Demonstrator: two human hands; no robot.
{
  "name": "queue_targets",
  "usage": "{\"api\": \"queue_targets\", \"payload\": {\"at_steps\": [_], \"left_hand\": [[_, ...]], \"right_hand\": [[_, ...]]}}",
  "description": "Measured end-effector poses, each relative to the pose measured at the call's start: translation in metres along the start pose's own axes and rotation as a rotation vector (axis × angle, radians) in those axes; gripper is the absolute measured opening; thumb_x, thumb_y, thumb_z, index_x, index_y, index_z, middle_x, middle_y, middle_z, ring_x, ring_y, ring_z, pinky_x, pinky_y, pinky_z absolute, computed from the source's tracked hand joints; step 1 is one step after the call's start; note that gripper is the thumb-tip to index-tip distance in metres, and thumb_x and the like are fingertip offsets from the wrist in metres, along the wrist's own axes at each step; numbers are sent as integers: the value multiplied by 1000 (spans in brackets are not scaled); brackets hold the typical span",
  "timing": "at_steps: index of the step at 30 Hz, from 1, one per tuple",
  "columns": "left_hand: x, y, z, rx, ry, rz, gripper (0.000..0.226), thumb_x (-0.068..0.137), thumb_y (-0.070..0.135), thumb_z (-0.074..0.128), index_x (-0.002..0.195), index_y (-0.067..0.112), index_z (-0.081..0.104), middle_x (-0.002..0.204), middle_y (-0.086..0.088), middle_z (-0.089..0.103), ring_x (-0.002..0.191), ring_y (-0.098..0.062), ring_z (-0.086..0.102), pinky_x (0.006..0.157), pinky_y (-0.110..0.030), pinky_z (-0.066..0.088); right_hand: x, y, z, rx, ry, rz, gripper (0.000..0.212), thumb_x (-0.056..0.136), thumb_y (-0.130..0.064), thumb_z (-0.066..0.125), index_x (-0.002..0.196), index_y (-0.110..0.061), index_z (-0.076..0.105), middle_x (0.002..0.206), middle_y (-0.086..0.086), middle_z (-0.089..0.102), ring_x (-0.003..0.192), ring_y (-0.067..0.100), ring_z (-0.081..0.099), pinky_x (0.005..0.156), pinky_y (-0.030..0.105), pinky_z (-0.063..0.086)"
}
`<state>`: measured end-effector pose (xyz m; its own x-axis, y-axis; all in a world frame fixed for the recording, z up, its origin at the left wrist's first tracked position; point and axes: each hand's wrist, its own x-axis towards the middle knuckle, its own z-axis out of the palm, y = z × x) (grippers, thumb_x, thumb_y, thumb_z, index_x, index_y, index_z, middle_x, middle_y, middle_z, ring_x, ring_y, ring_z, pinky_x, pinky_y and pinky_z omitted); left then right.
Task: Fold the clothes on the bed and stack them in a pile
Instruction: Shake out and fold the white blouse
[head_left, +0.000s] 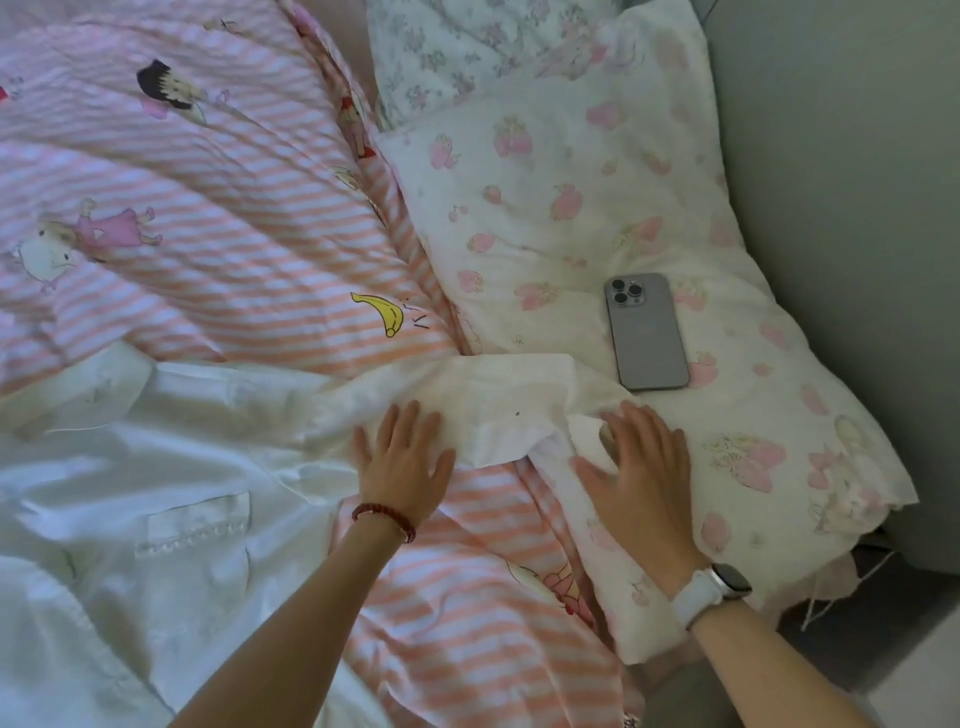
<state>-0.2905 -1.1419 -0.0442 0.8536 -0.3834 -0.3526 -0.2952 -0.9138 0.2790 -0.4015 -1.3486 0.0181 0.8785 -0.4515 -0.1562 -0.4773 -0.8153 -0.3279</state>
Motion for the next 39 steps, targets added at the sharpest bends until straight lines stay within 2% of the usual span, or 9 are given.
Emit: {"api": "queue_targets", "payload": {"at_steps": [2,4,11,16,22,28,31,35,39], "left_hand": [[5,-2,6,50,-101,0,55,95,49,30,146,31,19,157,5,4,144,-17,-1,113,-53,-1],[14,1,7,55,-127,6,57,95,51,25,147,32,11,157,7,-3,144,-16,-6,111,-57,-1],[56,45,-10,-69,-136,71,57,95,53,20,145,42,-4,156,9,-13,143,-21,-15,110,-57,-4],[56,56,-24,-77,-110,98,52,99,43,23,147,35,6,157,5,-10,143,-20,-13,111,-54,-7],[-17,19,-36,-346,235,-105,46,93,18,50,138,17,42,152,-9,25,143,-28,15,114,-53,11],[-141,-61,-29,-492,409,-603,42,85,3,59,126,6,55,137,-19,43,126,-37,38,99,-52,33],[-201,-92,-15,-528,408,-779,43,84,2,60,126,3,54,134,-21,45,124,-39,38,98,-52,33],[-255,-115,7,-595,288,-878,45,86,7,59,130,2,49,135,-22,42,124,-38,36,101,-45,30],[-289,-135,24,-581,136,-871,51,88,26,57,133,6,45,131,-19,46,121,-35,41,97,-45,36]], "right_hand": [[10,4,-9,90,166,25,27,91,-25,57,99,-1,62,97,16,64,93,34,59,80,40,42],[28,9,-25,226,292,123,25,95,-23,50,90,1,58,74,12,58,66,26,53,58,30,35],[127,28,-72,316,535,240,25,98,-24,44,107,-3,53,102,14,60,85,29,53,69,36,39],[153,39,-64,-81,261,371,53,96,-23,46,144,-13,25,147,17,26,135,34,25,107,56,17],[92,-48,9,-148,77,-64,55,95,-22,39,147,-19,22,156,11,10,144,26,6,111,56,-5],[-29,-126,60,201,20,-314,39,83,-3,47,120,-3,57,133,19,50,126,36,44,106,58,28],[-97,-144,80,399,-90,-346,32,84,0,48,115,-1,57,116,15,56,107,31,55,89,40,49],[-170,-148,106,521,-299,-151,21,90,-5,52,110,-4,57,97,6,54,80,19,53,70,30,44],[-226,-146,127,385,-390,-54,25,86,-22,62,105,-6,55,96,4,56,90,21,53,83,37,45]]}}
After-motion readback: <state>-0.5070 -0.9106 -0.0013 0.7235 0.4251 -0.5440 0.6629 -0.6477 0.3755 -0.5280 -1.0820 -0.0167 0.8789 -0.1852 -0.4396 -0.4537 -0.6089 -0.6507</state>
